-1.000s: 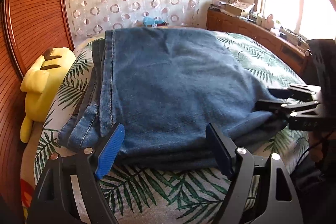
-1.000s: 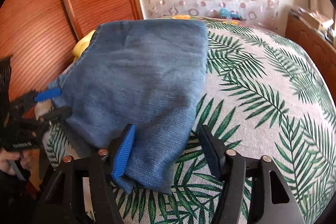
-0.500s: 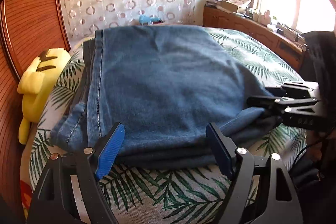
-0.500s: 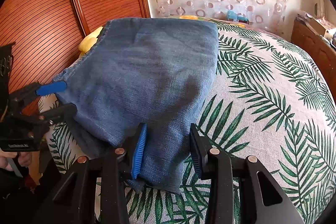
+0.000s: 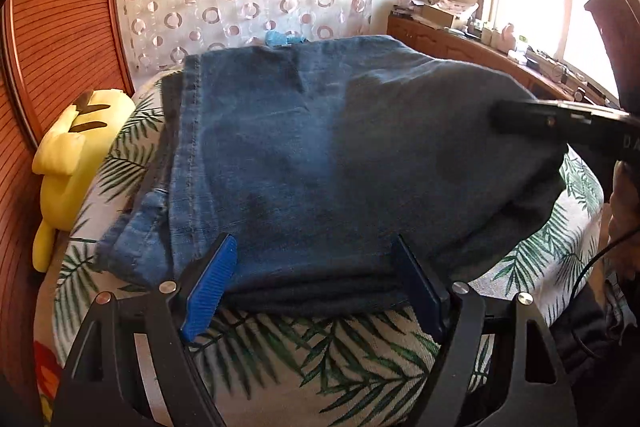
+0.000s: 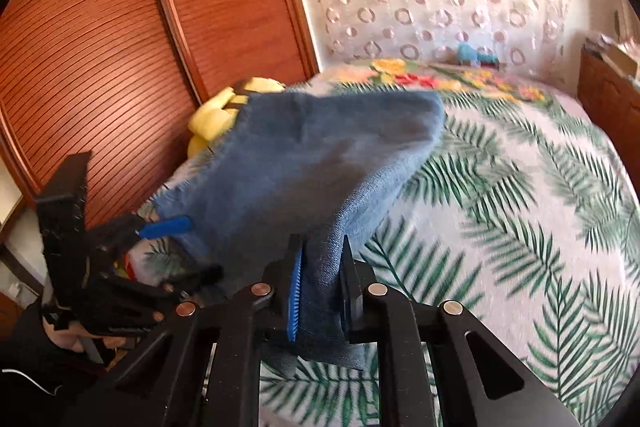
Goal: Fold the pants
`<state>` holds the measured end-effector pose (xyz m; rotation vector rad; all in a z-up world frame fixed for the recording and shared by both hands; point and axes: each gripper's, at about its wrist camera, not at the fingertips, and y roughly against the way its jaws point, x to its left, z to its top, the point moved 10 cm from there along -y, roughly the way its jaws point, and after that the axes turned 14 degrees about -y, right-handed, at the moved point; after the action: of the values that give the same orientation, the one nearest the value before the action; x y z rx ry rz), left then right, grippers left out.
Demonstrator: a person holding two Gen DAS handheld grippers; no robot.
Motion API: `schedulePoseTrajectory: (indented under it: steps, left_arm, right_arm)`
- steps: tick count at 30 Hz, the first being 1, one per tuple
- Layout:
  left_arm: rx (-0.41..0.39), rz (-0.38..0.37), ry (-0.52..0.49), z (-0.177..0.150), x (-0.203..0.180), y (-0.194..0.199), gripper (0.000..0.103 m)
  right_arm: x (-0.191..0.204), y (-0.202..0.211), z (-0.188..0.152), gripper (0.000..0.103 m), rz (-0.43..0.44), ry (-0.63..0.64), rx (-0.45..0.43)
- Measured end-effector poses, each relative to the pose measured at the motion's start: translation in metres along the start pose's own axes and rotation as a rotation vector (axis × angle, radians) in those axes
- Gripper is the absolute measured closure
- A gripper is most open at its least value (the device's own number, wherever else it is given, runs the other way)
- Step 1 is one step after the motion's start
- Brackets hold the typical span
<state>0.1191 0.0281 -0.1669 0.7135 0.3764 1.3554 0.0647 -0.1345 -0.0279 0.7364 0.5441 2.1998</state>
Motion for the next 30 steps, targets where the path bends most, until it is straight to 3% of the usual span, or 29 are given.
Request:
schedulePoseTrajectory:
  steps: [10, 17, 24, 30]
  left_arm:
    - [-0.1, 0.099, 0.051, 0.022, 0.048, 0.064, 0.023]
    - [-0.152, 0.182, 0.086, 0.023, 0.089, 0.098, 0.023]
    - [-0.165, 0.238, 0.121, 0.017, 0.116, 0.114, 0.023]
    - [-0.18, 0.27, 0.128, 0.015, 0.124, 0.125, 0.023]
  right_arm:
    - [0.052, -0.009, 0.031, 0.09, 0.077, 0.101, -0.034]
    - [0.095, -0.05, 0.044, 0.091, 0.153, 0.171, -0.007]
    - [0.116, -0.124, 0.043, 0.091, 0.222, 0.17, 0.118]
    - [0.13, -0.171, 0.009, 0.091, 0.266, 0.186, 0.275]
